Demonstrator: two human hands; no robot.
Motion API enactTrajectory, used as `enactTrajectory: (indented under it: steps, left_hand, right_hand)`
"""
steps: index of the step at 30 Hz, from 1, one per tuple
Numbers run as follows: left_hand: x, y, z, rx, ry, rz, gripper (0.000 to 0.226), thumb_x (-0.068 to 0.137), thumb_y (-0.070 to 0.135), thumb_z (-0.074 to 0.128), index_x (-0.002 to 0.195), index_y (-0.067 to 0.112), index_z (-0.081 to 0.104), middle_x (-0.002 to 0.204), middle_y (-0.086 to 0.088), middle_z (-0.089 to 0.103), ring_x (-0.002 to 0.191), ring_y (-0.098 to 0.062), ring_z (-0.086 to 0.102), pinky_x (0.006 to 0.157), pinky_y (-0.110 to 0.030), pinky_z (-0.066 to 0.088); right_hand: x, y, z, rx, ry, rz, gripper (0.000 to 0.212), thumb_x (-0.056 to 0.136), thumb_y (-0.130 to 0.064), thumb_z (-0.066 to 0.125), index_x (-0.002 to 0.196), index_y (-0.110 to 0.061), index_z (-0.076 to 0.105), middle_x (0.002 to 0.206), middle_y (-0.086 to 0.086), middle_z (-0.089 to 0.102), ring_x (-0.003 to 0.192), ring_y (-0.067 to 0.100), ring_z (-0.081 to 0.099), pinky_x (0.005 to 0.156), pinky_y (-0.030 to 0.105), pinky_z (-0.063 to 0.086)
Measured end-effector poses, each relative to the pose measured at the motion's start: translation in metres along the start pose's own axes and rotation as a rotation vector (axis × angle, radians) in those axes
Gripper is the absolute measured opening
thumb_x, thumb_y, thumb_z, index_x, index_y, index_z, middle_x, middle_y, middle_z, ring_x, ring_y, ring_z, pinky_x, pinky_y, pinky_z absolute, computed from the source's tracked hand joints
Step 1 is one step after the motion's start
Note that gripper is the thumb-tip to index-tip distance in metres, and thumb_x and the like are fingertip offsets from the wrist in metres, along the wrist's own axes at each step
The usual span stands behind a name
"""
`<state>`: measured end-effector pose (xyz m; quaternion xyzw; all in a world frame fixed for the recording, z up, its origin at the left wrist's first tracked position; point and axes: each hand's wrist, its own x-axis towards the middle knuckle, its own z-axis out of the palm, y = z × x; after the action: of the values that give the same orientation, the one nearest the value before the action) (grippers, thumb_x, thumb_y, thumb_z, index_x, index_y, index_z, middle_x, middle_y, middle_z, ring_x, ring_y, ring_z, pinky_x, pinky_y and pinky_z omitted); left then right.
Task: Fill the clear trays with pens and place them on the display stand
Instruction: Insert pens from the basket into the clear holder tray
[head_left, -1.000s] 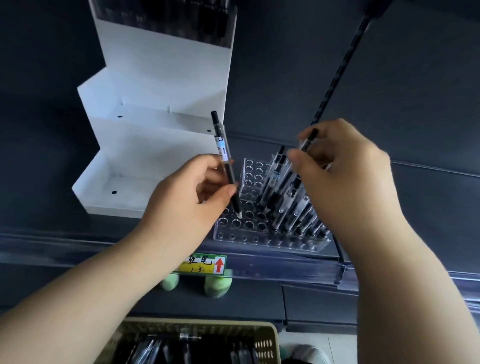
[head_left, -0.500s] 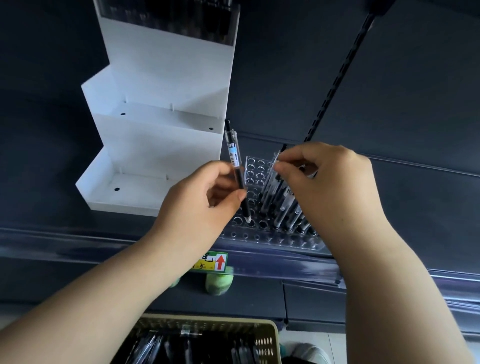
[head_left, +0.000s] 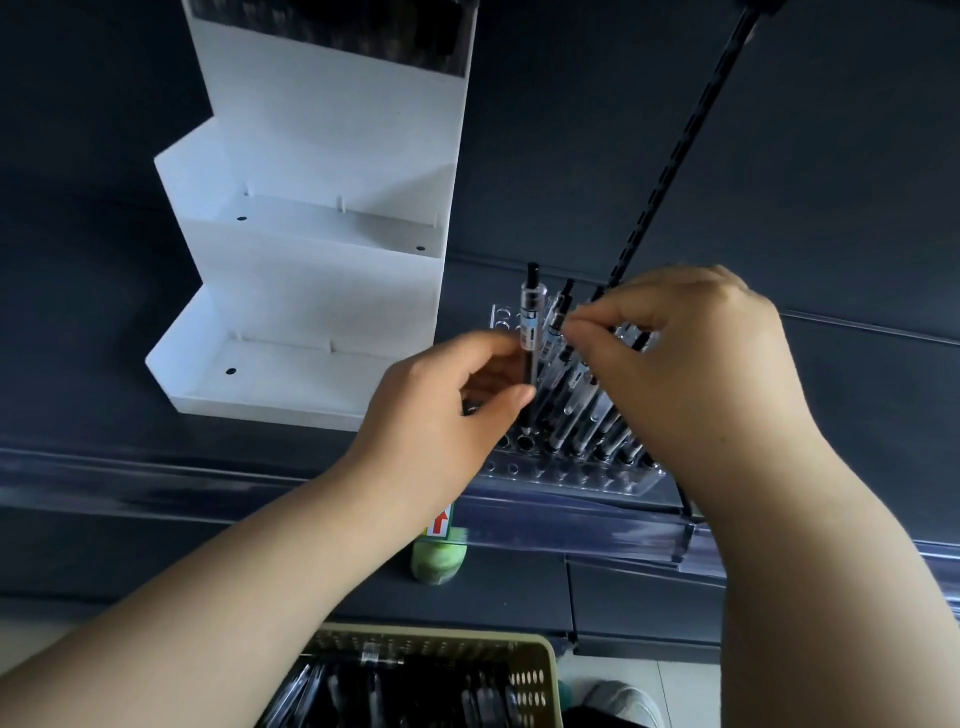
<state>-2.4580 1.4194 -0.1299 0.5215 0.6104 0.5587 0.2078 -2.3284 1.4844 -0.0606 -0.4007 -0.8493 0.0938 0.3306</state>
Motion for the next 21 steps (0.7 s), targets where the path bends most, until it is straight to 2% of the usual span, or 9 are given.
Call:
enactTrajectory:
  steps: [4, 8, 10, 13, 17, 21]
  left_hand:
    - [0.001, 0.0, 0.003, 0.024, 0.007, 0.024, 0.038, 0.08, 0.009, 0.071, 0.091, 0.042, 0.056, 0.086, 0.016, 0.068, 0.081, 0.003, 0.064, 0.078, -0.012, 0.049]
    - [0.001, -0.001, 0.005, 0.113, -0.017, 0.053, 0.036, 0.079, 0.011, 0.072, 0.084, 0.043, 0.055, 0.08, 0.022, 0.065, 0.08, 0.009, 0.061, 0.073, -0.002, 0.043]
    - [0.001, -0.003, 0.007, 0.142, -0.042, 0.025, 0.032, 0.079, 0.013, 0.073, 0.082, 0.041, 0.057, 0.079, 0.022, 0.065, 0.079, 0.009, 0.061, 0.071, 0.0, 0.042]
    - [0.001, -0.006, 0.012, 0.244, -0.066, -0.011, 0.018, 0.079, 0.019, 0.072, 0.088, 0.032, 0.064, 0.078, 0.023, 0.063, 0.082, 0.011, 0.057, 0.069, 0.003, 0.039]
    - [0.002, -0.009, 0.015, 0.335, -0.101, -0.015, 0.015, 0.08, 0.024, 0.068, 0.088, 0.034, 0.061, 0.077, 0.02, 0.062, 0.087, 0.012, 0.052, 0.07, 0.003, 0.037]
    - [0.002, -0.01, 0.017, 0.38, -0.128, 0.013, 0.01, 0.08, 0.023, 0.068, 0.086, 0.028, 0.062, 0.074, 0.021, 0.06, 0.088, 0.012, 0.051, 0.07, 0.004, 0.037]
  right_hand:
    - [0.0, 0.002, -0.004, -0.021, 0.0, -0.03, 0.009, 0.079, -0.019, 0.071, 0.072, -0.024, 0.075, 0.084, 0.0, 0.067, 0.093, 0.027, 0.055, 0.08, 0.046, 0.046]
    - [-0.001, 0.005, -0.003, -0.019, -0.005, -0.027, 0.01, 0.082, -0.017, 0.067, 0.082, -0.023, 0.076, 0.089, 0.002, 0.067, 0.094, 0.028, 0.055, 0.081, 0.043, 0.046]
    - [-0.001, 0.006, -0.004, -0.019, 0.01, -0.023, 0.011, 0.083, -0.017, 0.065, 0.085, -0.022, 0.076, 0.088, 0.002, 0.067, 0.093, 0.028, 0.055, 0.08, 0.039, 0.046]
    - [0.0, 0.006, -0.006, -0.004, 0.026, -0.011, 0.012, 0.085, -0.018, 0.064, 0.089, -0.021, 0.075, 0.085, -0.004, 0.064, 0.092, 0.023, 0.056, 0.079, 0.032, 0.045]
    - [0.0, 0.007, -0.008, 0.021, 0.026, 0.01, 0.013, 0.086, -0.017, 0.063, 0.086, -0.022, 0.074, 0.08, -0.008, 0.059, 0.087, 0.021, 0.056, 0.08, 0.029, 0.043]
    - [0.0, 0.008, -0.01, 0.027, 0.005, 0.029, 0.013, 0.087, -0.019, 0.061, 0.087, -0.024, 0.073, 0.082, -0.01, 0.059, 0.09, 0.019, 0.056, 0.08, 0.026, 0.042]
